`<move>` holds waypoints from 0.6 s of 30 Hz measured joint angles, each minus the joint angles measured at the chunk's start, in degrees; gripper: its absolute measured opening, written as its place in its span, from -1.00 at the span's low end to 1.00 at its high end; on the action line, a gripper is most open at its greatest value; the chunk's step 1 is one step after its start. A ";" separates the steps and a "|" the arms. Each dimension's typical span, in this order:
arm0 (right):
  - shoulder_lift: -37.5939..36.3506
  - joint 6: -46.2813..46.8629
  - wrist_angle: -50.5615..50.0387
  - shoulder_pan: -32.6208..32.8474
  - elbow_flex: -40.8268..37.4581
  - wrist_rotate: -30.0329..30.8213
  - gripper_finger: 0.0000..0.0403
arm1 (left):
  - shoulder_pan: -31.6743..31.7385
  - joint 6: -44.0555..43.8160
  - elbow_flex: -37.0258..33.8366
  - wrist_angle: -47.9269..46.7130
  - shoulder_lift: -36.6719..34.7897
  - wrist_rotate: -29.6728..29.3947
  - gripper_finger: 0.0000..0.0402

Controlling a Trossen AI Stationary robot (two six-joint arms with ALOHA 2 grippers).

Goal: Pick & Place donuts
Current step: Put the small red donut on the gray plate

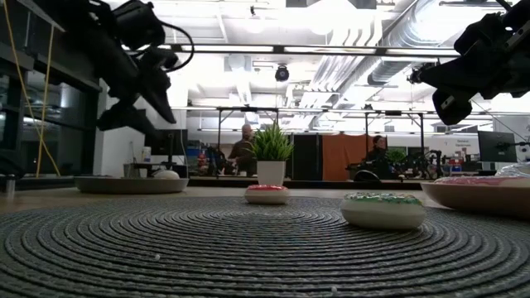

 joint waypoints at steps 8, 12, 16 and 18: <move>0.02 -0.02 0.00 -0.01 0.01 -0.02 -1.00 | -5.18 2.86 0.00 11.98 7.45 9.55 0.00; 0.02 -0.02 0.00 0.00 0.00 -0.02 -1.00 | -8.71 1.46 0.02 17.93 12.47 13.55 0.00; 0.02 0.00 0.01 -0.01 0.02 0.00 -1.00 | -11.80 -0.96 0.02 22.79 17.03 15.95 0.00; 0.02 -0.02 0.02 0.00 0.02 -0.02 -1.00 | -13.06 -2.08 0.02 24.97 19.18 16.11 0.00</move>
